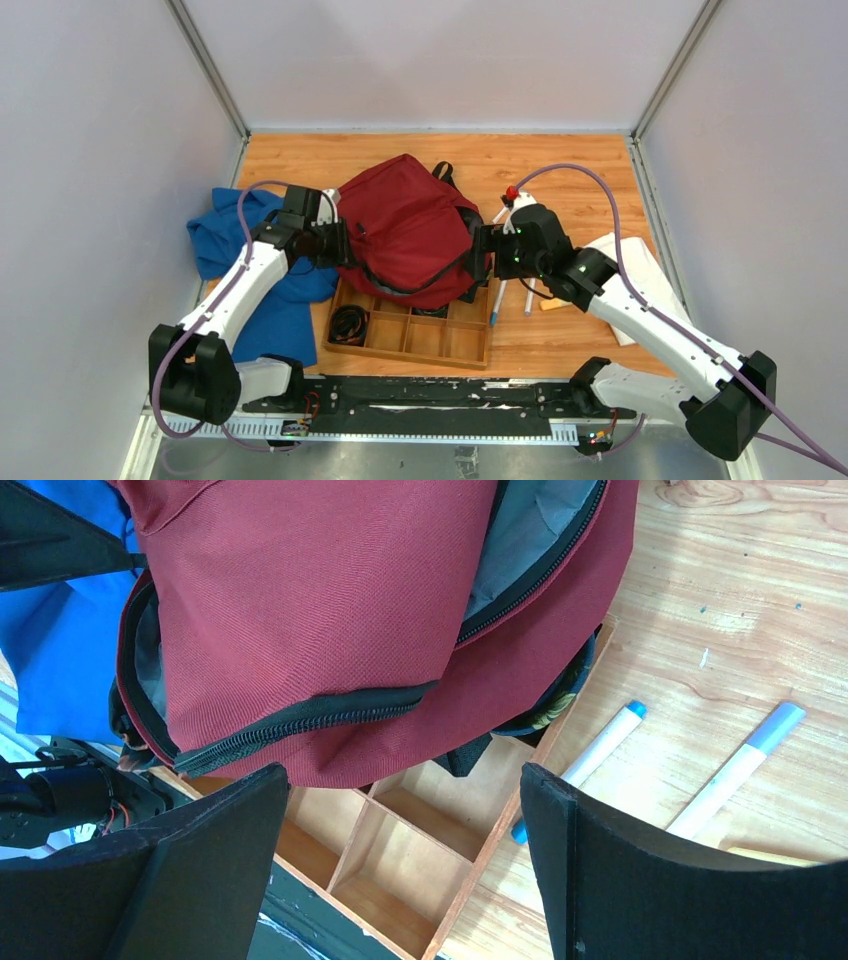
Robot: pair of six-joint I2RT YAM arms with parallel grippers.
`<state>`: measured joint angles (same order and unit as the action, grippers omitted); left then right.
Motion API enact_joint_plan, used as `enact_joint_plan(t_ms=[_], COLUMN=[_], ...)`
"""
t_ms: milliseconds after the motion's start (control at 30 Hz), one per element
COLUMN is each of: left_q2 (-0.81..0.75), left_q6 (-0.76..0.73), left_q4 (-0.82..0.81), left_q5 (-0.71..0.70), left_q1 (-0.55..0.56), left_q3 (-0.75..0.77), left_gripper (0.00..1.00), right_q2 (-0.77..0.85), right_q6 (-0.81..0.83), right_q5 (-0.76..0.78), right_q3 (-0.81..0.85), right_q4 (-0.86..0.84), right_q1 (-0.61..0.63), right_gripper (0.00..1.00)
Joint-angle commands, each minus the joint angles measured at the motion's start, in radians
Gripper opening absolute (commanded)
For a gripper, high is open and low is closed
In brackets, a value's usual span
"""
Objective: Pack the student bag
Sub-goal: Zip the student bag at the center of the board.
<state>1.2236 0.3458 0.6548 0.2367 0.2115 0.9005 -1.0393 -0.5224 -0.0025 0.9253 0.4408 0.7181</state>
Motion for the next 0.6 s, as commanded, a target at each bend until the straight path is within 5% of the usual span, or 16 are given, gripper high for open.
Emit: enact_joint_plan(t_ms=[0,233,500,567], left_q2=[-0.002,-0.006,-0.009,-0.014], left_q6=[-0.037,-0.034,-0.006,0.006], left_q4=[0.025,0.024,0.006,0.003], left_q5=[0.034,0.039,0.039,0.037], left_q1=[-0.006,-0.006,-0.006,-0.006], left_q3=[0.027,0.031,0.028,0.032], left_gripper=[0.38,0.33,0.00,0.00], right_q2=[-0.002,-0.017,-0.021,-0.021], right_q6=[-0.009,-0.010,-0.009,-0.011], right_q5=[-0.016,-0.027,-0.030,-0.031], right_q3=[-0.003,0.004,0.007,0.006], right_q4=[-0.017,-0.024,-0.025,-0.026], right_q1=[0.011,0.011,0.011,0.011], right_gripper=[0.90,0.89,0.89,0.89])
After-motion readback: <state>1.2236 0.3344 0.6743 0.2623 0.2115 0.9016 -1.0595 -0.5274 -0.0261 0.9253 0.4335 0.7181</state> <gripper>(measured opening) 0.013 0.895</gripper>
